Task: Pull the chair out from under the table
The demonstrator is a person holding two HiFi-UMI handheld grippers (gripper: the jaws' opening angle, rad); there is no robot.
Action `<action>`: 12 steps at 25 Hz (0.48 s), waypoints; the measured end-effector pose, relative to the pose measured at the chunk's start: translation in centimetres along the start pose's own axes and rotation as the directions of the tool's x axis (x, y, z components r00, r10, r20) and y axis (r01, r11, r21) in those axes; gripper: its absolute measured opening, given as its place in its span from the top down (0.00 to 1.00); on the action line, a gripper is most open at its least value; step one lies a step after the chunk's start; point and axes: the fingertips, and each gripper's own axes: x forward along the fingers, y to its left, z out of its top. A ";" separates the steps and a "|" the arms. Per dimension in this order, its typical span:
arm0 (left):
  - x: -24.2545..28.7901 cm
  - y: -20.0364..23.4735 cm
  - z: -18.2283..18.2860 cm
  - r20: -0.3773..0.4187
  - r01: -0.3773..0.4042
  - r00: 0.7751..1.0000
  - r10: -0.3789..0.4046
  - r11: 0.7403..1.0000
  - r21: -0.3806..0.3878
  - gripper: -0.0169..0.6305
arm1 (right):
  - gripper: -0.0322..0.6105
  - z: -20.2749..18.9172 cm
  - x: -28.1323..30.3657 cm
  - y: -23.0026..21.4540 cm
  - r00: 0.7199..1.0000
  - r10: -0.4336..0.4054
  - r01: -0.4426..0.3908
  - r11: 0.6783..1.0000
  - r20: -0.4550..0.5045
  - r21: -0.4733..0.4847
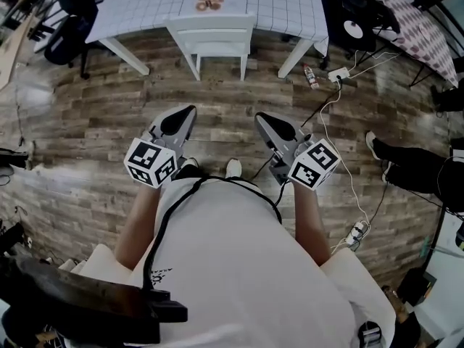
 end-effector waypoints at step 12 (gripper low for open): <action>0.8 -0.1 0.3 -0.003 -0.036 0.999 0.036 0.999 0.016 0.96 | 0.94 -0.5 -0.5 -1.7 0.999 0.017 -0.018 1.000 -0.051 -0.014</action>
